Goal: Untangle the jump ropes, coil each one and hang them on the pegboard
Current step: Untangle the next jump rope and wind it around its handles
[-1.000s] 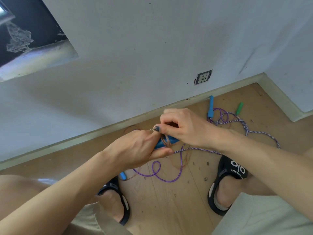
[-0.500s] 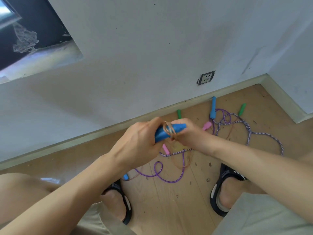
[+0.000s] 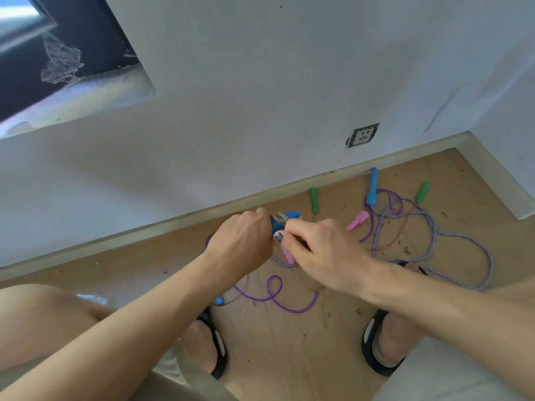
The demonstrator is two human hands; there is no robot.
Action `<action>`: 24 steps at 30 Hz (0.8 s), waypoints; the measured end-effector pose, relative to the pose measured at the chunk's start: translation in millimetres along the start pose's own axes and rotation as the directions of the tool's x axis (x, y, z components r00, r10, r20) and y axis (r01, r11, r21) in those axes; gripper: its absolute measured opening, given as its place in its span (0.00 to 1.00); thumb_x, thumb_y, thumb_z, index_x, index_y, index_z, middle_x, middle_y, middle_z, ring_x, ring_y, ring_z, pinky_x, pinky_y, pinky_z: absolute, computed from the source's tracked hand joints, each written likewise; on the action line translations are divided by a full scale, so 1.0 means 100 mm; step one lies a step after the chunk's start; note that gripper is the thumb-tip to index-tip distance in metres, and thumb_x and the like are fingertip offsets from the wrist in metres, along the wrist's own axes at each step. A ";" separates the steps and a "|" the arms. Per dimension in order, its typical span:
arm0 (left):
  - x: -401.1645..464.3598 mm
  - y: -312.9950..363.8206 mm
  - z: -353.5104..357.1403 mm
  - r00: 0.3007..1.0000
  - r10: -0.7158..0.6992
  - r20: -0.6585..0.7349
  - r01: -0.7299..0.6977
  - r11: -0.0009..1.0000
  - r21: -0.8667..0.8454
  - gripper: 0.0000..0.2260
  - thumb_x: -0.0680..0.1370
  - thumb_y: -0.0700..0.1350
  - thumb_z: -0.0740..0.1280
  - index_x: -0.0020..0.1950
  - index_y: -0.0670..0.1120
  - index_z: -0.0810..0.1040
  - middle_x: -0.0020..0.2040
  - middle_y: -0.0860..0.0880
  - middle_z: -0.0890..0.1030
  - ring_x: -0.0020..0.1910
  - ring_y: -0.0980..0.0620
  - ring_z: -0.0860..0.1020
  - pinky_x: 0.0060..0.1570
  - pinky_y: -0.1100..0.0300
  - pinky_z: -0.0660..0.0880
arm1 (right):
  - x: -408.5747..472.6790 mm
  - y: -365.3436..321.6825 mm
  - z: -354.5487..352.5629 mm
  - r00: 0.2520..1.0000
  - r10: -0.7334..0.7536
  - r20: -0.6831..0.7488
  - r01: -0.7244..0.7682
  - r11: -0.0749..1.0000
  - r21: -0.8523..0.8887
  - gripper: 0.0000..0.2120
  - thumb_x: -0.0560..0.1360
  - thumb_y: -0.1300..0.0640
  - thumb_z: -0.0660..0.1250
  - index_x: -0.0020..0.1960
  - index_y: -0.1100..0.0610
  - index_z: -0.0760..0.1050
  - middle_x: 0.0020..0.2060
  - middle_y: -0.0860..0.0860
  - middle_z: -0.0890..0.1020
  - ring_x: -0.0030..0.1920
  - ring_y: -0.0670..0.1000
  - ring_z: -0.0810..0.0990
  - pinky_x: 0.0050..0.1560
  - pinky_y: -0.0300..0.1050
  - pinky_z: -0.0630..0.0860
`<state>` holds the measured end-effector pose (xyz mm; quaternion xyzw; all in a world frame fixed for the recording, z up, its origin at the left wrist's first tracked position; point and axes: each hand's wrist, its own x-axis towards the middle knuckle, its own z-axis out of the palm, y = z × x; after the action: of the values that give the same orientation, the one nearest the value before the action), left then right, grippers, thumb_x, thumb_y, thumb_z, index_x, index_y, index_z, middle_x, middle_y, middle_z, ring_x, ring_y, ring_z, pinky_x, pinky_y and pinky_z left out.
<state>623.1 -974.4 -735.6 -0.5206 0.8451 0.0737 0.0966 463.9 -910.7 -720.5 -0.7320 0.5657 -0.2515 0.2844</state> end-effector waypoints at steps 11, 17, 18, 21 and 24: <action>-0.32 0.33 -0.05 0.962 0.267 -0.049 -0.271 0.957 -0.103 0.08 0.80 0.50 0.60 0.48 0.47 0.66 0.37 0.48 0.72 0.32 0.42 0.70 0.32 0.52 0.70 | 0.43 0.30 -0.37 0.986 0.029 0.167 -0.033 0.999 0.025 0.25 0.81 0.42 0.61 0.34 0.60 0.66 0.25 0.45 0.64 0.27 0.47 0.61 0.31 0.44 0.58; -0.40 0.31 -0.17 0.935 0.224 -0.274 -0.305 0.904 -0.300 0.10 0.73 0.47 0.68 0.50 0.46 0.71 0.36 0.48 0.78 0.32 0.41 0.75 0.30 0.53 0.70 | 0.37 0.40 -0.19 0.908 0.218 0.358 -0.329 0.899 0.288 0.27 0.79 0.40 0.61 0.30 0.59 0.71 0.24 0.47 0.73 0.27 0.46 0.69 0.30 0.35 0.66; -0.39 0.28 -0.18 0.932 0.193 -0.308 -0.295 0.896 -0.331 0.11 0.72 0.46 0.69 0.50 0.46 0.71 0.34 0.49 0.77 0.30 0.42 0.73 0.29 0.54 0.68 | 0.36 0.41 -0.17 0.905 0.221 0.364 -0.338 0.893 0.298 0.26 0.80 0.42 0.61 0.32 0.61 0.73 0.26 0.50 0.74 0.29 0.47 0.69 0.30 0.35 0.67; -0.34 0.17 -0.22 0.945 0.110 -0.307 -0.237 0.880 -0.413 0.17 0.71 0.46 0.71 0.52 0.48 0.66 0.33 0.50 0.76 0.27 0.46 0.68 0.28 0.56 0.63 | 0.29 0.40 -0.10 0.898 0.243 0.366 -0.349 0.902 0.256 0.18 0.80 0.63 0.62 0.31 0.60 0.73 0.25 0.48 0.74 0.24 0.42 0.68 0.30 0.36 0.65; -0.23 0.08 -0.23 0.965 0.002 -0.261 -0.130 0.871 -0.474 0.17 0.71 0.43 0.71 0.52 0.50 0.64 0.35 0.49 0.78 0.30 0.48 0.71 0.29 0.56 0.64 | 0.20 0.28 0.05 0.879 0.359 0.315 -0.453 0.836 0.311 0.21 0.82 0.56 0.57 0.32 0.59 0.72 0.24 0.49 0.74 0.22 0.41 0.69 0.30 0.38 0.64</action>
<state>624.6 -956.3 -707.3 -0.5036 0.8220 0.2206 -0.1484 452.6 -935.1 -743.0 -0.5512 0.6107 -0.1966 0.5334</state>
